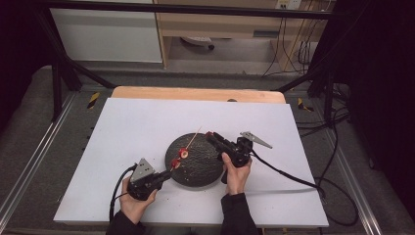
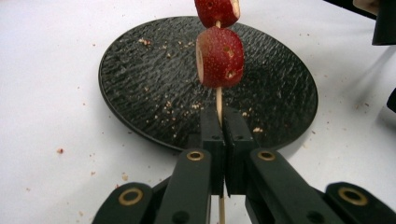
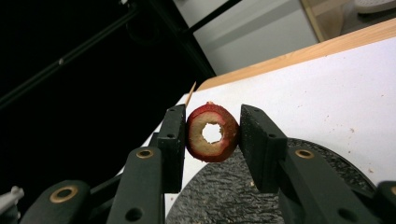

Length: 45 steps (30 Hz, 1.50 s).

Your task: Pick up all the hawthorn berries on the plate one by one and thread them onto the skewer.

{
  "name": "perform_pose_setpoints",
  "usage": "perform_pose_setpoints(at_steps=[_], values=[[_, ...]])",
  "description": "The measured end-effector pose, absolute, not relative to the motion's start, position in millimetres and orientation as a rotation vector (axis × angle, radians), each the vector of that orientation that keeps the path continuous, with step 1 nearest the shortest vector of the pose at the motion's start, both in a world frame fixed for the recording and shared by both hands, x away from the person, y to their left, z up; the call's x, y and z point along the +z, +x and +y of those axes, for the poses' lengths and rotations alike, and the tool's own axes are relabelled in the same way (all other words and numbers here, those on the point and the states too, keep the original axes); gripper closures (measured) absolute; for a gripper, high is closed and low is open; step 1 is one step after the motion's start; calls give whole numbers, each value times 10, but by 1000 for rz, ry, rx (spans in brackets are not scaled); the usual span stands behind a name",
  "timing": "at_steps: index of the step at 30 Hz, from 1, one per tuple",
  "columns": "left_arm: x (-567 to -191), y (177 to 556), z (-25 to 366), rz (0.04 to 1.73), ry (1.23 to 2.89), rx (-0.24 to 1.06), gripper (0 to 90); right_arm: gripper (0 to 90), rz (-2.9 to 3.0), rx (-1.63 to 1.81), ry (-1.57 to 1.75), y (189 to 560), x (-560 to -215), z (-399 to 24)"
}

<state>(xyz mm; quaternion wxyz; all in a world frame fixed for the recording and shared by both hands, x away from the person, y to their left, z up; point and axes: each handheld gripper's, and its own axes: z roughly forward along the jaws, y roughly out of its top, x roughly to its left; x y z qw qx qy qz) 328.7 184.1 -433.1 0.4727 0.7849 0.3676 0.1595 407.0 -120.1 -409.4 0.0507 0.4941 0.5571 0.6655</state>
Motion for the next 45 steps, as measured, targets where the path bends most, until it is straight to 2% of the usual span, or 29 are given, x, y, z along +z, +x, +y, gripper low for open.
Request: perform_pose_setpoints(at_steps=[15, 31, 45], values=[[-4367, 3221, 1893, 907, 1906, 391, 880, 629, 1442, 2138, 1557, 4039, -4227, -1089], [-4402, 3208, 1807, 903, 1909, 360, 880, 629, 1325, 2188, 1589, 4191, -4201, -1103], [-4437, 3185, 1705, 883, 1926, 349, 880, 630, 1261, 2232, 1590, 4176, -4253, -1072]])
